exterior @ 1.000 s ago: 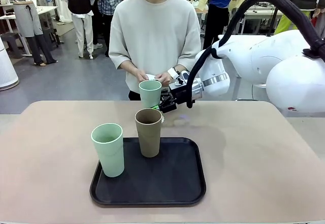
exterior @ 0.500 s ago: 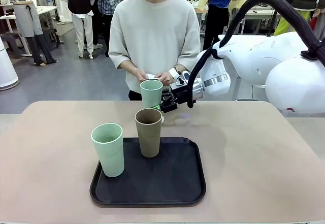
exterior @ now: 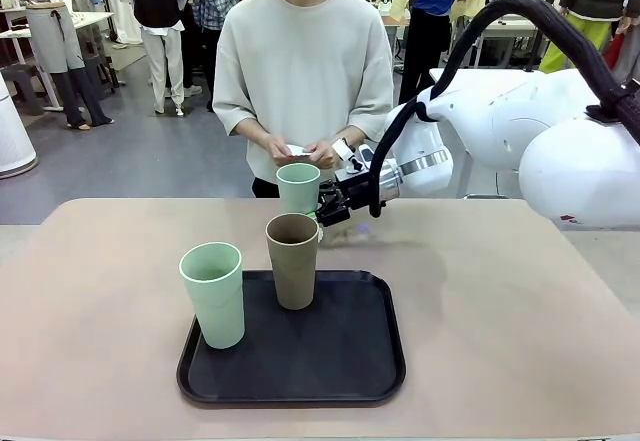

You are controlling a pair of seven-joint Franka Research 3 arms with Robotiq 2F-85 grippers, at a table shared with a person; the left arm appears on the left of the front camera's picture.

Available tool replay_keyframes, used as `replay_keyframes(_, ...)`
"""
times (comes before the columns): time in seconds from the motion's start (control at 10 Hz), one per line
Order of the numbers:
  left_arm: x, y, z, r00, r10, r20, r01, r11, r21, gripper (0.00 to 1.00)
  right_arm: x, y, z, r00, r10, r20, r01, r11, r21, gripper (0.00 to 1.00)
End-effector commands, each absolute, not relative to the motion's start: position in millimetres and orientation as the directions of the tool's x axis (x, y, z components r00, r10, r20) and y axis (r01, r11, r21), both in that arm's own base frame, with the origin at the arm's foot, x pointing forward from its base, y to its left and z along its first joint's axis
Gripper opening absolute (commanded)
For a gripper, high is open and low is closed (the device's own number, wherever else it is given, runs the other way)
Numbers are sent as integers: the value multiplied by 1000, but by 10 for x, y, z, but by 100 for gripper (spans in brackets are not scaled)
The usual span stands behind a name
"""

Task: Place coasters on the table and set cups on them.
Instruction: Pick up one Reusable plastic cup and place it on a coaster set by the human.

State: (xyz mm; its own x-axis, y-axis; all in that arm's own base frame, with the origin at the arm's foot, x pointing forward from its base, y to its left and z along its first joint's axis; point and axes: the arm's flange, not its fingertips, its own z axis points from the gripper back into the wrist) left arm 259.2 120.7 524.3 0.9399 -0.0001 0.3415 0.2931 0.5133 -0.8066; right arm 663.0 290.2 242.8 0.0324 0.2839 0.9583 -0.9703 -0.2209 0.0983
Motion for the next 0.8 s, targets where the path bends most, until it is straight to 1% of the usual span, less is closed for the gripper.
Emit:
replay_keyframes(0.0,2577,1215,5256,939,1,344,297,502,-813,100,6739,2946,2407,42,303,952,-967,-227,115,83)
replay_keyframes(0.7,2577,1215,5256,939,1,344,297,502,-813,100,6737,2925,2404,34,291,956,-967,-232,105,83)
